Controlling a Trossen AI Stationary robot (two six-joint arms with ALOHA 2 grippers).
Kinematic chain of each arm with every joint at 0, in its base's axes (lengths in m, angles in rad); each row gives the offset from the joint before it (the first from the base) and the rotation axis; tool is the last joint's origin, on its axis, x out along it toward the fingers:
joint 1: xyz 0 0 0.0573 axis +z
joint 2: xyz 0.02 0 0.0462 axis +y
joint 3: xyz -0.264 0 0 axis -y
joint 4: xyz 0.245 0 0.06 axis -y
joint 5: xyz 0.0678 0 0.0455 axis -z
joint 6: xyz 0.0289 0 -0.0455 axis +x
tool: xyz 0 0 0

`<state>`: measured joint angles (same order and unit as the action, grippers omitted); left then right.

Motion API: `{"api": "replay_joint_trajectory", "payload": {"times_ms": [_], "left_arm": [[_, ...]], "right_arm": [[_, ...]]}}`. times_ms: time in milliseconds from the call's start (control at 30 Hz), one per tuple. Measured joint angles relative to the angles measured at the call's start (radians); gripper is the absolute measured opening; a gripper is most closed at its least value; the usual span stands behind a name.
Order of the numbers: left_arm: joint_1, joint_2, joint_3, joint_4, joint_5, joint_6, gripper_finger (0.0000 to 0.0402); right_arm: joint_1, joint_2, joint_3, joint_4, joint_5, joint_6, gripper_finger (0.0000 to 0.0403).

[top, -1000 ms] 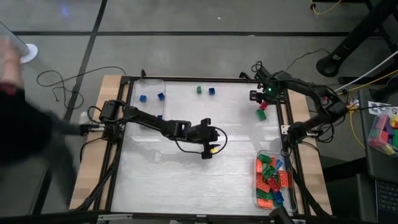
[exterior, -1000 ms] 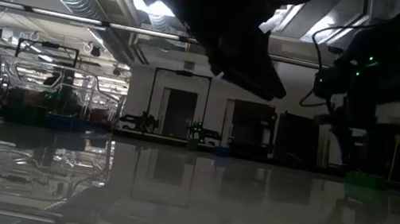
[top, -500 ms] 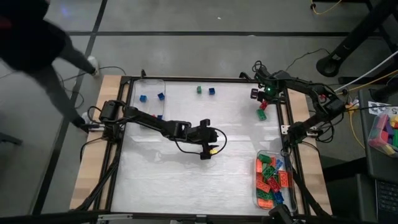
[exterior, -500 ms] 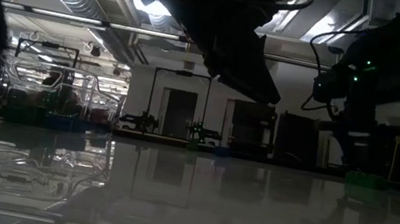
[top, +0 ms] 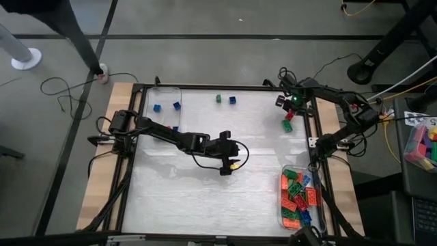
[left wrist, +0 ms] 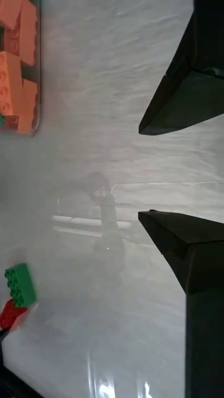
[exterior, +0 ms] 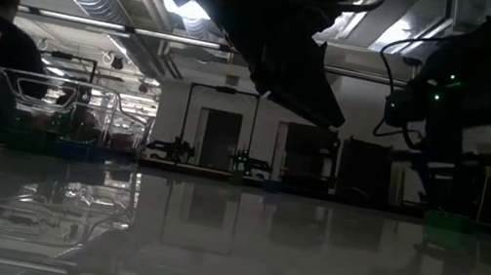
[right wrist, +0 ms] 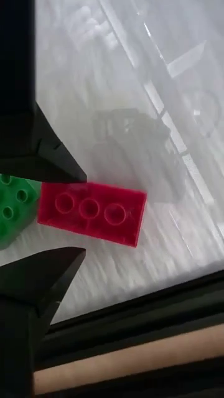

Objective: Sort blocks by size
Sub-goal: Put the 8 stud red game piece into the bottom transparent bin

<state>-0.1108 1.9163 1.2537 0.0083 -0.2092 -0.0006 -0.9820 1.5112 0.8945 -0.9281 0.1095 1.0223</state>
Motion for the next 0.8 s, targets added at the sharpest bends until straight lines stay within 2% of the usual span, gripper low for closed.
{"api": "replay_joint_trajectory", "payload": {"times_ms": [133,333,633,800], "left_arm": [[0.000,0.000,0.000,0.000,0.000,0.000,0.0198],[0.000,0.000,0.000,0.000,0.000,0.000,0.0198],[0.000,0.000,0.000,0.000,0.000,0.000,0.0198],[0.000,0.000,0.000,0.000,0.000,0.000,0.0198]], "right_arm": [[0.001,0.000,-0.036,0.010,0.004,0.026,0.0176],[0.001,-0.003,-0.109,0.155,0.003,0.028,0.0176],[0.000,-0.003,-0.118,0.229,-0.009,0.028,0.0176],[0.000,-0.002,-0.118,0.235,-0.013,0.008,0.0141]]}}
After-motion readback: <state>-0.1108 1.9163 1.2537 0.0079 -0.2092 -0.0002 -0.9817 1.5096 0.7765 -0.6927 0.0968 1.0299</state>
